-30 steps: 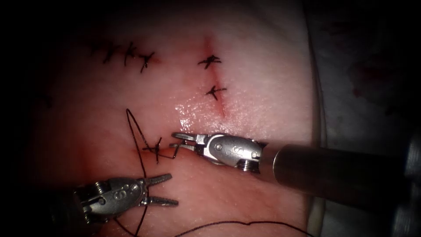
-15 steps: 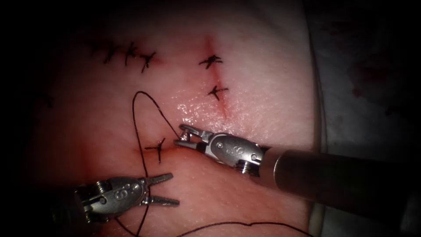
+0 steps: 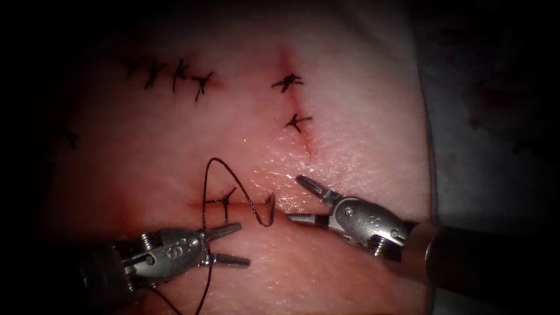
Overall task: Wound Closure
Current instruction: Throw the needle through the top of the wound with the right tool.
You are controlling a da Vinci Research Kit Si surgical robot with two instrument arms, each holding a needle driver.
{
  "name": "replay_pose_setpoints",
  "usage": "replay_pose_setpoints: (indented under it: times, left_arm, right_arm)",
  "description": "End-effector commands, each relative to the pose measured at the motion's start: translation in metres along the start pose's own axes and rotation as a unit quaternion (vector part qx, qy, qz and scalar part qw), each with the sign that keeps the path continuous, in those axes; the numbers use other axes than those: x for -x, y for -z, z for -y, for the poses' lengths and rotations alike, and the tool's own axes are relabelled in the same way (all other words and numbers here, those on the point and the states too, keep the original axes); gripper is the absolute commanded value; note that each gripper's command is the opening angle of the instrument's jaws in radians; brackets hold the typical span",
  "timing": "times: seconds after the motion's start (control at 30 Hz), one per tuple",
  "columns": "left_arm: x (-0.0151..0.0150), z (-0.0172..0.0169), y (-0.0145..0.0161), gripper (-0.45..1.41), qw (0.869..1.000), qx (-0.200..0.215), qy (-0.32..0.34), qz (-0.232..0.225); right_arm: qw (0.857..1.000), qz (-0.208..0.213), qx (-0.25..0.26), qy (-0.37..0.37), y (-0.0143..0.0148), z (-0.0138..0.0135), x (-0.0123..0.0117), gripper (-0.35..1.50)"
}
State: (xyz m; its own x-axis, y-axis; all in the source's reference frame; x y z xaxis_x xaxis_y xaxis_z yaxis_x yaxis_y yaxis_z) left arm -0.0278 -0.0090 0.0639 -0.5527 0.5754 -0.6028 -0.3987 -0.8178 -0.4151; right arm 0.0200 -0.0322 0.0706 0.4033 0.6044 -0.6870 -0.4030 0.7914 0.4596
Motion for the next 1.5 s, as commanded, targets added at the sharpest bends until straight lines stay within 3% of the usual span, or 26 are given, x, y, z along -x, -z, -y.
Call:
replay_pose_setpoints:
  times: [0.03,0.1,0.43,0.53,0.8,0.93,1.0,1.13,1.23,1.27,1.43,1.5]
  left_arm:
    - [0.0000,0.0000,-0.0010,0.22,1.000,-0.001,0.000,0.000]
    - [-0.0001,-0.0002,-0.0013,0.22,1.000,-0.004,-0.002,0.001]
    - [0.0003,0.0003,-0.0038,0.21,1.000,-0.010,-0.006,-0.003]
    - [0.0017,0.0000,-0.0054,0.21,1.000,0.003,-0.018,0.013]
    - [0.0048,-0.0005,-0.0053,0.21,0.999,0.022,-0.014,0.040]
    - [0.0052,-0.0005,-0.0048,0.21,0.999,0.025,-0.016,0.043]
    - [0.0057,-0.0009,-0.0048,0.21,0.998,0.026,-0.019,0.050]
    - [0.0061,-0.0014,-0.0054,0.21,0.998,0.028,-0.021,0.060]
    - [0.0060,-0.0015,-0.0055,0.21,0.998,0.028,-0.021,0.060]
    - [0.0060,-0.0016,-0.0056,0.21,0.998,0.030,-0.020,0.059]
    - [0.0059,-0.0017,-0.0054,0.21,0.997,0.030,-0.020,0.061]
    - [0.0059,-0.0017,-0.0054,0.21,0.997,0.031,-0.021,0.061]
  right_arm:
    - [1.000,-0.003,-0.013,0.021,-0.0002,0.0001,-0.0012,1.30]
    - [0.999,-0.012,-0.016,0.041,0.0008,0.0001,-0.0027,1.18]
    - [0.995,-0.047,0.025,0.085,0.0025,0.0002,-0.0067,1.20]
    - [0.993,-0.047,0.024,0.105,0.0019,0.0006,-0.0073,1.10]
    - [0.982,-0.067,0.057,0.165,-0.0013,0.0016,-0.0098,1.22]
    - [0.978,-0.080,0.068,0.179,-0.0017,0.0018,-0.0112,1.20]
    - [0.975,-0.086,0.075,0.190,-0.0014,0.0015,-0.0131,1.10]
    - [0.970,-0.096,0.089,0.204,-0.0009,0.0007,-0.0150,1.11]
    - [0.967,-0.100,0.096,0.212,-0.0012,0.0006,-0.0154,1.18]
    - [0.964,-0.103,0.103,0.225,-0.0016,0.0007,-0.0157,1.28]
    - [0.956,-0.111,0.098,0.253,-0.0030,0.0009,-0.0158,1.27]
    - [0.942,-0.122,0.087,0.300,-0.0042,0.0008,-0.0159,1.27]
